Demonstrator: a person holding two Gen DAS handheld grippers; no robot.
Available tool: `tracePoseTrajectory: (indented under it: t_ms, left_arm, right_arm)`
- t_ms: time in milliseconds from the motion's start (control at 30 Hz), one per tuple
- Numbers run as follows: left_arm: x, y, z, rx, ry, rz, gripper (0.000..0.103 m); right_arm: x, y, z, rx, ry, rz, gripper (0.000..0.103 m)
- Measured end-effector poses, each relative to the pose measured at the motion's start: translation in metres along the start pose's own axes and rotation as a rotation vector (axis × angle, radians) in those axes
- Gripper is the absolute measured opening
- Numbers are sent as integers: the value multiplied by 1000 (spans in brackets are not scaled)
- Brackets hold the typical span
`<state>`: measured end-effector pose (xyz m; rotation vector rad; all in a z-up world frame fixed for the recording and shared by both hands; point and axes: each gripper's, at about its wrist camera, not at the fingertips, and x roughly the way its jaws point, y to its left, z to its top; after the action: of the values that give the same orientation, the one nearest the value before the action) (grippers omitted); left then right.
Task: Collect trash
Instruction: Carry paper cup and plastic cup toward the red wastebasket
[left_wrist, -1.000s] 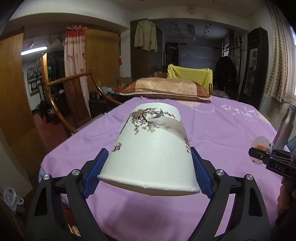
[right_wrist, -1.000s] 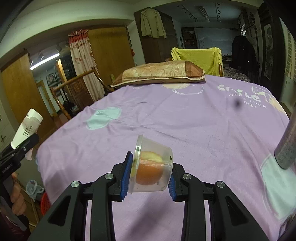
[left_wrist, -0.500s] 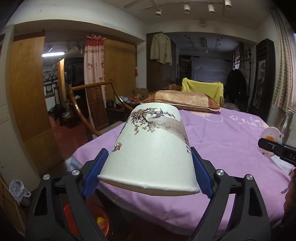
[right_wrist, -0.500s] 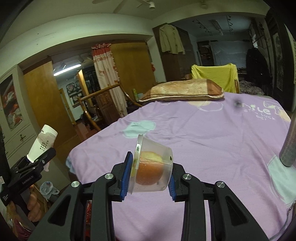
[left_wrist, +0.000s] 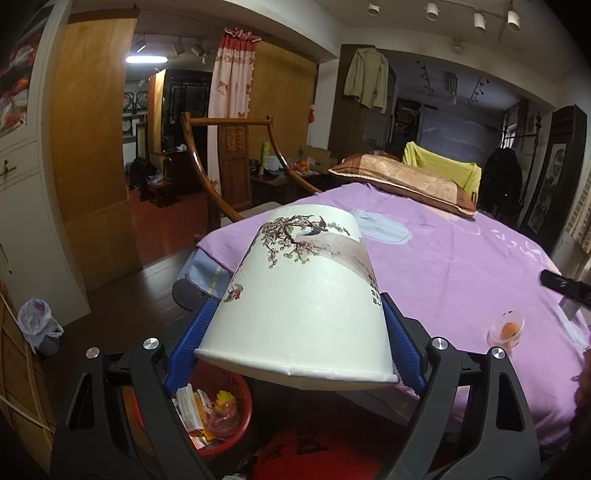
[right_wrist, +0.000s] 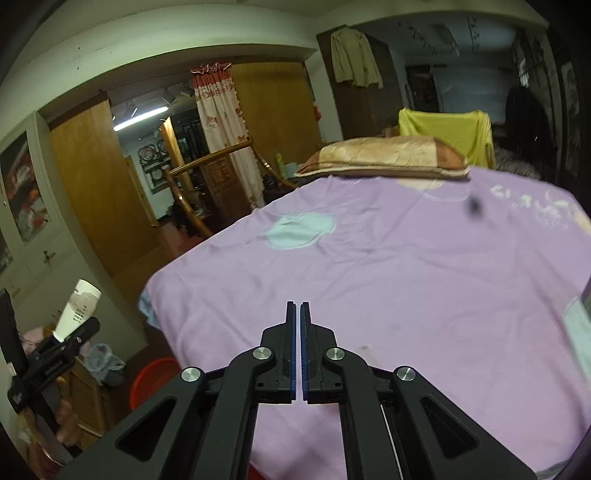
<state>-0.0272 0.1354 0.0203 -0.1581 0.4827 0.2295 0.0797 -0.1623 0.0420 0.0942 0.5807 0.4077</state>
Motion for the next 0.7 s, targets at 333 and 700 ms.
tracePoseTrajectory:
  t_ms: [333, 700]
  left_arm:
    - [23, 11, -11, -25, 59, -6, 83]
    - [35, 33, -14, -37, 72, 60, 84]
  right_arm:
    - [45, -14, -35, -4, 152, -97, 57]
    - [83, -26, -55, 107, 243, -49, 40]
